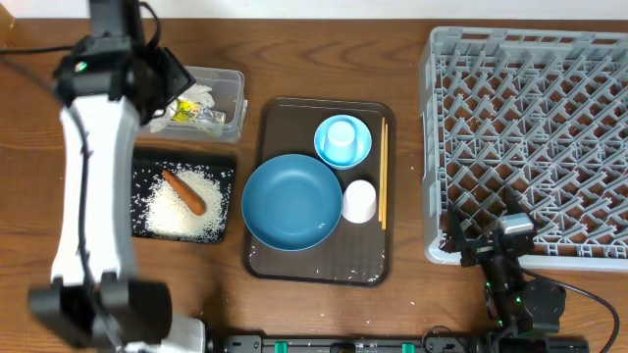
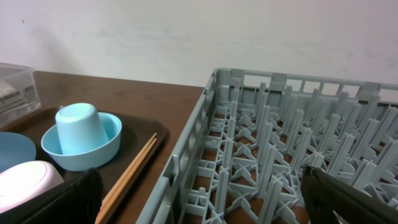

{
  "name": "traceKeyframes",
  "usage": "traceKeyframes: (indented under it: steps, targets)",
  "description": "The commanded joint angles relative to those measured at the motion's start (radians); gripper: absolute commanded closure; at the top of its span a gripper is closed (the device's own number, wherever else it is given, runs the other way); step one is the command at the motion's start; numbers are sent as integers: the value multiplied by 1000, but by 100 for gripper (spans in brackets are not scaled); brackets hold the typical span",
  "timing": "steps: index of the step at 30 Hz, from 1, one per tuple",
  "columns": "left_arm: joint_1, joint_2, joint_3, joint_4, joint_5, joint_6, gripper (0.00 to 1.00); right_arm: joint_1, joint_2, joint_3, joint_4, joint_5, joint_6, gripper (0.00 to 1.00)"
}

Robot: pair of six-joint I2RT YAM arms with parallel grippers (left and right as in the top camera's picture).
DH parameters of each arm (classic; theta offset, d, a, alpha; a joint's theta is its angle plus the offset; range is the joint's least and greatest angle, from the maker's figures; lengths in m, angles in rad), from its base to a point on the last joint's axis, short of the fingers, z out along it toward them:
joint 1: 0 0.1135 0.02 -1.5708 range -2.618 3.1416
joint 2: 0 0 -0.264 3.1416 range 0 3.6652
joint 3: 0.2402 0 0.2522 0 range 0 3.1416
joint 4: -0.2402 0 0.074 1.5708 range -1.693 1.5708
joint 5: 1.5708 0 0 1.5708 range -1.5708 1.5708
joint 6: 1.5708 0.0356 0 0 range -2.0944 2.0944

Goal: Sort waste into correct bins and load items into the dishwasher rack

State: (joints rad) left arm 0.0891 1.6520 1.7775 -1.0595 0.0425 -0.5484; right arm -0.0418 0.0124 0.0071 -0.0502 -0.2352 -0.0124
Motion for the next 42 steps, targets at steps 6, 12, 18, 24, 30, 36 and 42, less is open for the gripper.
traceKeyframes:
  steps: [6, 12, 18, 24, 30, 36, 42]
  targets:
    - [63, -40, 4, -74, -61, -18, 21, -18, -6, -1, -5, -1, -15, 1]
    - [222, -34, 4, -171, -50, -168, 10, -18, -6, -1, -5, -1, -15, 1]
    - [308, -34, 4, -197, -51, -168, 5, -18, -6, -1, -5, -1, -15, 1]
    - [323, -34, 4, -197, -51, -168, 4, -17, -6, -1, 136, -206, 185, 1]
    - [323, -34, 4, -197, -51, -168, 4, -17, -6, -1, 277, -344, 458, 1]
    - [323, -34, 4, -197, -51, -168, 3, -17, -6, 4, 515, -279, 748, 1]
    - [323, -34, 4, -197, -51, -168, 3, -17, 51, 151, 453, -206, 716, 1]
